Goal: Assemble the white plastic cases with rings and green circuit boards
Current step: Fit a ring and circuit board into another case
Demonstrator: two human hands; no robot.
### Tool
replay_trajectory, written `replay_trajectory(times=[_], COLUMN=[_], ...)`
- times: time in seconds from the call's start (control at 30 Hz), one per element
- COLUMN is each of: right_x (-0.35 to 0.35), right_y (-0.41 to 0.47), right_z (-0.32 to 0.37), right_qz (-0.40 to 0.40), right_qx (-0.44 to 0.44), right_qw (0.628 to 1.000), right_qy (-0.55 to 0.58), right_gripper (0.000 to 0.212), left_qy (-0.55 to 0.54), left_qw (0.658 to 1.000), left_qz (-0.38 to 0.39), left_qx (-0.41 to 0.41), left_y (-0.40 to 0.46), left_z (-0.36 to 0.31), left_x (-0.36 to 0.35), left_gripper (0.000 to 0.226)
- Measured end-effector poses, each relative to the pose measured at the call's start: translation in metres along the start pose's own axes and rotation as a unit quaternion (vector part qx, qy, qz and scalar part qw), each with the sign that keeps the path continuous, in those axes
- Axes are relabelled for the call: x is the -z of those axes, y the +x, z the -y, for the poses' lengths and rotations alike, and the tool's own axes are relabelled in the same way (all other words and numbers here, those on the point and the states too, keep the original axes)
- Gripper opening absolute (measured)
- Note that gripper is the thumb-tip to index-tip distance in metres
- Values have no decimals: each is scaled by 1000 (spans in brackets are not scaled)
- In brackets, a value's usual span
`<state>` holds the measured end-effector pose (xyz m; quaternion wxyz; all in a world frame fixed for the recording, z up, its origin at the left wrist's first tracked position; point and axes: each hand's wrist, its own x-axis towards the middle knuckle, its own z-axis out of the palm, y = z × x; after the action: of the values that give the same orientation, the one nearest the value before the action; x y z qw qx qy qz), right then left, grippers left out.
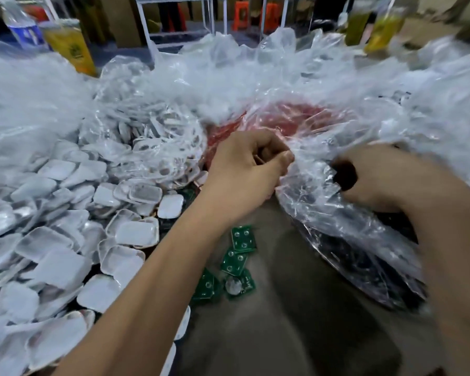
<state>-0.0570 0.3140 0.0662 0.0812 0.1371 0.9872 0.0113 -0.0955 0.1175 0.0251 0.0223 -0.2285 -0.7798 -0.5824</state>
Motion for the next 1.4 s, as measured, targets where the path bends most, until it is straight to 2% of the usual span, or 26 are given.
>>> replay_trajectory(times=[0.07,0.2,0.33,0.47,0.6,0.7,0.8,0.87,1.03,1.1,1.2,1.27,1.3,1.37,1.4], right_x=[-2,-2,3,7,25,29,29,30,14,11,19,27,30,33,31], right_y=[6,16,18,15,7,8,14,20,29,27,16,11,11,9,8], right_z=[2,5,2,-5,-13,0,23,43,77,74,56,35,23,9,9], right_qz=[-8,-8,-34,-68,-184,-224,-308,-330,-192,-205,-280,-296,-257,-96,-23], right_qx=[6,11,14,6,7,55,104,132,163,160,145,98,62,12,10], right_qw=[1000,999,992,981,952,930,879,857,897,894,879,900,926,975,987], right_qy=[14,45,120,183,242,285,348,373,362,365,358,305,270,201,161], right_gripper=[31,14,22,16,20,16,12,11,4,3,5,10,14,17,25], left_qy=[18,40,52,66,89,84,84,78,38,54,111,154,172,202,220], left_qw=[1000,998,998,997,994,993,989,984,985,987,981,975,973,971,970], left_qz=[-10,-23,-32,-37,-54,-66,-107,-146,-144,-136,-148,-156,-153,-128,-108], left_qx=[9,30,34,31,38,46,53,64,81,65,49,40,32,14,6], left_y=[3,2,1,1,1,0,-1,0,-2,-2,-1,-1,-1,-1,-1], left_z=[5,18,23,22,26,29,29,29,30,32,37,41,43,45,46], left_x=[-3,-3,-5,-5,2,5,8,12,16,16,18,20,20,18,17], left_gripper=[13,17,17,16,17,19,17,16,13,14,14,12,11,11,11])
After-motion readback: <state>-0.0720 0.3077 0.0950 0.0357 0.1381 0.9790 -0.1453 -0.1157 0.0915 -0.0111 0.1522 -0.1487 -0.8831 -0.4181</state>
